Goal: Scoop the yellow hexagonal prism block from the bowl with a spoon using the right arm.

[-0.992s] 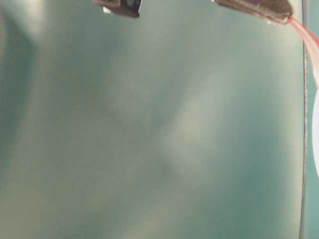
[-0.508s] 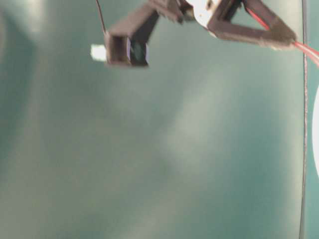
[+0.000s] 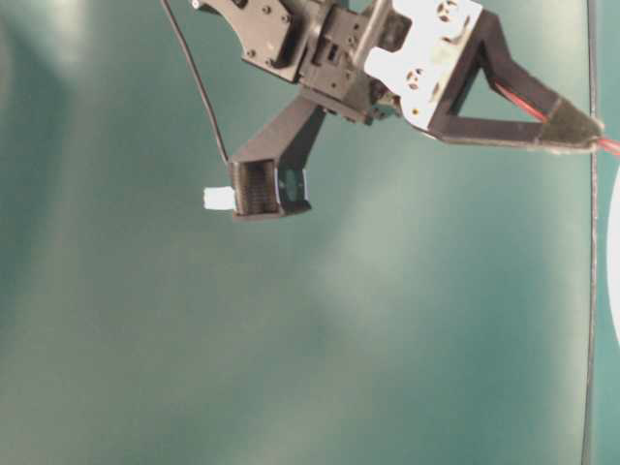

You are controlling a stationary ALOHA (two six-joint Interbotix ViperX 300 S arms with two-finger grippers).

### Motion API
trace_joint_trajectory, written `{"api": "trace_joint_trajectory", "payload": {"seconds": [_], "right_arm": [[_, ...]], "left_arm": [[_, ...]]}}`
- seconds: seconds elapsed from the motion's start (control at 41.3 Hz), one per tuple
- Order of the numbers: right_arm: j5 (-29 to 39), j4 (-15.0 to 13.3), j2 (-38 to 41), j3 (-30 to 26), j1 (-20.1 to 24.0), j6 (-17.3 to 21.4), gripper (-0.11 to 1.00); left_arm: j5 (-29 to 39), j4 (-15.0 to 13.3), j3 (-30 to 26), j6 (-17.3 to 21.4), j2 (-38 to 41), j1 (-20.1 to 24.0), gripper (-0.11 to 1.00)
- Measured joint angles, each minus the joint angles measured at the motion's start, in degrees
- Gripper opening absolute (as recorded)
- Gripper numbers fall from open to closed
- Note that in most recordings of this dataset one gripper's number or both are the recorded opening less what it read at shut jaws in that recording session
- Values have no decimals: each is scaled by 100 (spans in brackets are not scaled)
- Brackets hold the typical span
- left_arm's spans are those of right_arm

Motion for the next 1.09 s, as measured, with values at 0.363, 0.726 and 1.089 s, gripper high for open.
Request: {"api": "trace_joint_trajectory", "payload": {"seconds": [0.363, 0.726, 1.089], "right_arm": [[26, -9, 176, 0, 0, 9, 23], [-193, -9, 404, 0, -9, 9, 23], [-826, -9, 483, 0, -9, 9, 23]], "left_arm": [[0, 0, -9, 0, 9, 0, -1], [0, 0, -9, 0, 0, 0, -1], [0, 0, -9, 0, -9, 0, -1]]}}
